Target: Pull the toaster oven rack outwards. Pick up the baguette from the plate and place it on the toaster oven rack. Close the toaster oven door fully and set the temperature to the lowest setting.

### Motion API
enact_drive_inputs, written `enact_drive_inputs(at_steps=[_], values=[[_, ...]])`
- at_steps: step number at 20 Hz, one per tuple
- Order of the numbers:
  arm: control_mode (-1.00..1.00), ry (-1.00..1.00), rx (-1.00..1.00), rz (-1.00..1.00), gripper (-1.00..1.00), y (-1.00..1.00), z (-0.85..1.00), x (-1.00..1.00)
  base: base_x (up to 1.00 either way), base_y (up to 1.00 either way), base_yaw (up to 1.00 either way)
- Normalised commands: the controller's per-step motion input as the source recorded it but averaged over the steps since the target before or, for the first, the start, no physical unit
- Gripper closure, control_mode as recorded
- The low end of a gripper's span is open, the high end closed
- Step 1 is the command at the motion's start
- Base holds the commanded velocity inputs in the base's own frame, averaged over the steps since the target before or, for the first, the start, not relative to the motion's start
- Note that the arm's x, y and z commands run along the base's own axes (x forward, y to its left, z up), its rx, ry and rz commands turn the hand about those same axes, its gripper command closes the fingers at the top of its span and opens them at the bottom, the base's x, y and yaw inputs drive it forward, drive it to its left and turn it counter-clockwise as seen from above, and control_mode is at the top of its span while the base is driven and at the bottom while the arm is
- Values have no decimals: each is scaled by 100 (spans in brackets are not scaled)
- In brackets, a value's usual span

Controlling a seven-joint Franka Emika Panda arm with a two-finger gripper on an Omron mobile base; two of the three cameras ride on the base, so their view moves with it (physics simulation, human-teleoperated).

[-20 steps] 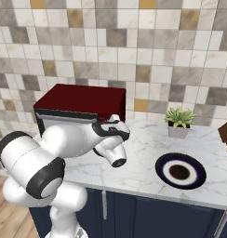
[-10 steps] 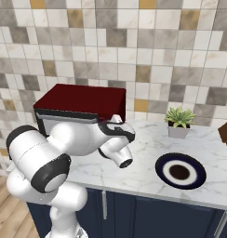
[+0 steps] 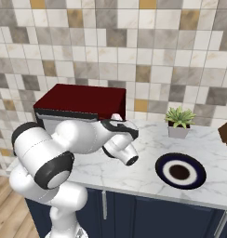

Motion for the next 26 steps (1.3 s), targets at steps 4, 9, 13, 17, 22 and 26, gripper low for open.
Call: enact_drive_inputs(at_steps=[4,9,13,17,22,26], values=[[-100,0,-23,5,100,0,10,0,0,0,0],[-100,0,-24,5,100,10,11,0,0,0,0],[-100,0,-14,10,100,0,1,0,0,0,0],[-100,0,-10,14,100,0,0,4,0,0,0],[-100,0,-9,16,100,0,0,15,0,0,0],[-100,0,-10,18,100,0,0,16,0,0,0]])
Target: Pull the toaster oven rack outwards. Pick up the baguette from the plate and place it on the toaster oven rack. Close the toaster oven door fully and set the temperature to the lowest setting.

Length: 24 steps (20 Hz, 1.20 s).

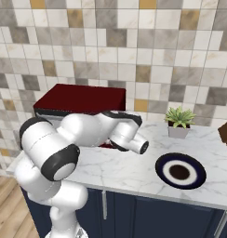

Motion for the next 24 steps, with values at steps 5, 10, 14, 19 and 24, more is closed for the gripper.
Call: enact_drive_inputs(at_steps=[5,10,14,19,24], values=[[-100,0,-17,17,100,0,0,6,0,0,0],[-100,0,-27,16,100,-1,0,0,0,0,0],[-100,0,-30,15,100,0,0,0,0,0,0],[-100,0,-26,15,100,0,0,0,0,0,0],[-100,0,-23,17,100,0,0,1,0,0,0]])
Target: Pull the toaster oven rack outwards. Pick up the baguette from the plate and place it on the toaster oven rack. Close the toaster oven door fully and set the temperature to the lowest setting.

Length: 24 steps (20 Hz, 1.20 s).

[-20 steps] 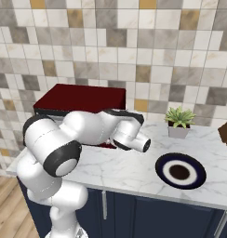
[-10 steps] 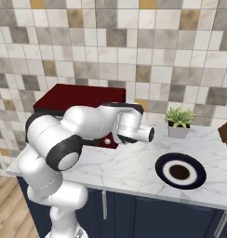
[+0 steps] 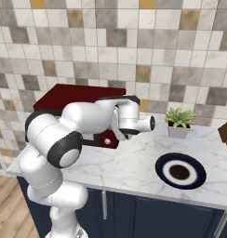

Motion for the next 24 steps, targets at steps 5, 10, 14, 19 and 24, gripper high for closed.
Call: enact_drive_inputs(at_steps=[5,10,14,19,24], values=[[-100,0,-23,19,100,0,0,2,0,0,0],[-100,0,-26,20,100,0,0,0,0,0,0],[-100,0,-29,20,100,3,0,0,0,0,0],[-100,0,-31,19,100,10,0,0,0,0,0],[-100,-1,-32,19,100,2,8,0,0,0,0]])
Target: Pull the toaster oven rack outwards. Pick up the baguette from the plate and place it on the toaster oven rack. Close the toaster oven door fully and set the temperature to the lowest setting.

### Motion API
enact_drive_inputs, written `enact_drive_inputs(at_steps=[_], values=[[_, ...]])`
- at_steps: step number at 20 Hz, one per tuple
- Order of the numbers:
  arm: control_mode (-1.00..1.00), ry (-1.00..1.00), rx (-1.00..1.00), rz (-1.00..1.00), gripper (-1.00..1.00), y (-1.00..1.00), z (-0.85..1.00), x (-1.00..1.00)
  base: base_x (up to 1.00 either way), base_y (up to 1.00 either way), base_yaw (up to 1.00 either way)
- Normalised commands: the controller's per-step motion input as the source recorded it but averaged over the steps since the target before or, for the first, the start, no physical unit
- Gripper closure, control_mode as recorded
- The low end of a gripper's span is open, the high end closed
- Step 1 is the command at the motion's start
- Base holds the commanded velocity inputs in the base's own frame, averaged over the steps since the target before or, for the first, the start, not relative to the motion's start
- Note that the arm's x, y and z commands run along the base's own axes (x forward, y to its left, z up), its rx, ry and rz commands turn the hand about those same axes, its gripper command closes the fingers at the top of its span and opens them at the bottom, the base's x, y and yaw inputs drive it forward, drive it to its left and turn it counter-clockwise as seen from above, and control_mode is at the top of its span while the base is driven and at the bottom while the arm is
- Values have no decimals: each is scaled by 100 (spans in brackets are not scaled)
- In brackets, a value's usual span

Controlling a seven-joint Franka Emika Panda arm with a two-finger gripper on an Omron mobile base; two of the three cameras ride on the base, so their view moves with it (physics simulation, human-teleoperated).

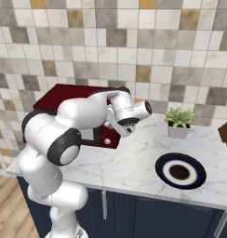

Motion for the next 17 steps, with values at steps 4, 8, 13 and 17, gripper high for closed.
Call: enact_drive_inputs(at_steps=[4,8,13,17], values=[[-100,-6,-34,20,100,0,24,0,0,0,0],[-100,-9,-33,21,100,0,32,0,0,0,0],[-100,-9,-32,22,100,0,37,0,0,0,0],[-100,-8,-32,22,100,0,41,0,0,0,0]])
